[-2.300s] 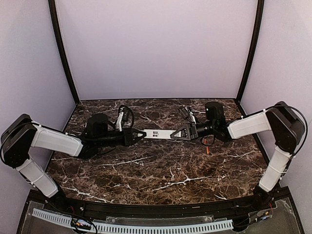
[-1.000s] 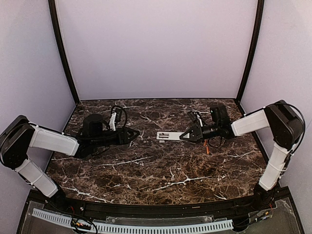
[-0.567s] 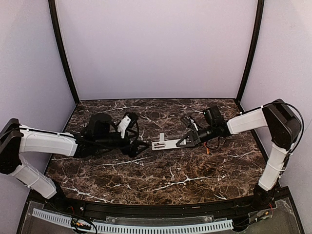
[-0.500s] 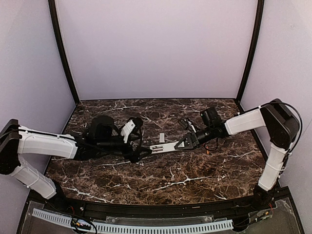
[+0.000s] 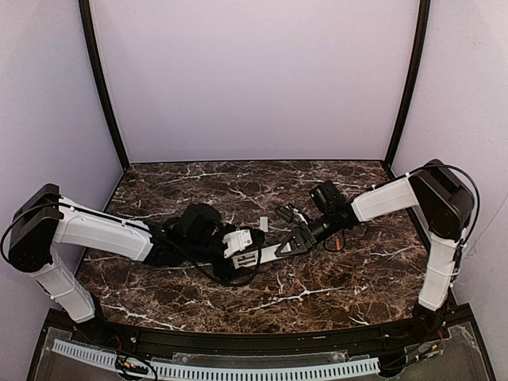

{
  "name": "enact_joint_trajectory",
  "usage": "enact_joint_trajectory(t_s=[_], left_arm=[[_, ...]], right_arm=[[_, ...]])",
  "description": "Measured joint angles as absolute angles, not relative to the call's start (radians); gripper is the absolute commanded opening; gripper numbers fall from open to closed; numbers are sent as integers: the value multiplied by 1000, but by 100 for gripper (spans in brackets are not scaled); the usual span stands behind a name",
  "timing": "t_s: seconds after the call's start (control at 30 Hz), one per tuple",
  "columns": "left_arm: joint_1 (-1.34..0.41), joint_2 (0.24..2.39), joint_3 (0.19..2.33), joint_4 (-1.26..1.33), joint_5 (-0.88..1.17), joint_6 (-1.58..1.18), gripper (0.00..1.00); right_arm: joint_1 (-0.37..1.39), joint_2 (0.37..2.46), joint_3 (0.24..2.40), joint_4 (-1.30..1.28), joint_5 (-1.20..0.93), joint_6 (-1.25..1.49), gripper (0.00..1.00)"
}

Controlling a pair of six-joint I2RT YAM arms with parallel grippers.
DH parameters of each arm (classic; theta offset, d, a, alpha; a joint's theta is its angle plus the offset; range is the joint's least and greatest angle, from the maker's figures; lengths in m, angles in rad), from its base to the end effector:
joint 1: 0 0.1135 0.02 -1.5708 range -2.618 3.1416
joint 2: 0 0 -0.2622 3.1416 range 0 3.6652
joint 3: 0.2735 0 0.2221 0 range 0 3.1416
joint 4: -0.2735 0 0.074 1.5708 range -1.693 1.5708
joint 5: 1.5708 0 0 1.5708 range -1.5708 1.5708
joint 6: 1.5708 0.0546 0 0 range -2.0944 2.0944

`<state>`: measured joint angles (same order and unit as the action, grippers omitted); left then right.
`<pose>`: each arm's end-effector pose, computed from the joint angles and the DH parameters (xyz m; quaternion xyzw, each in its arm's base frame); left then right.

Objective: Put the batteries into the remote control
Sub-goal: Pass from the right arm to the left

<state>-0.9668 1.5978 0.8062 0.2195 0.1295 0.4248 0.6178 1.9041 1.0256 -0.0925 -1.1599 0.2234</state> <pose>0.1803 -0.2738 0.1962 0.5853 0.6525 -0.1827 0.4452 0.2502 0.2392 0.1559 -0.3153 0.7520 0.5788 0.0118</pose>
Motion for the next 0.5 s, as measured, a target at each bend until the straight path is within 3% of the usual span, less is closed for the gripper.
enact_joint_trajectory(t_s=[0.17, 0.37, 0.5], left_arm=[[-980, 1639, 840, 179, 107, 459, 64], [-987, 1642, 843, 155, 93, 482, 38], [-992, 1643, 846, 146, 80, 485, 29]], right_arm=[[630, 1919, 1036, -109, -1182, 218, 1], [630, 1923, 1043, -108, -1196, 217, 6], [629, 1925, 1044, -108, -1196, 218, 36]])
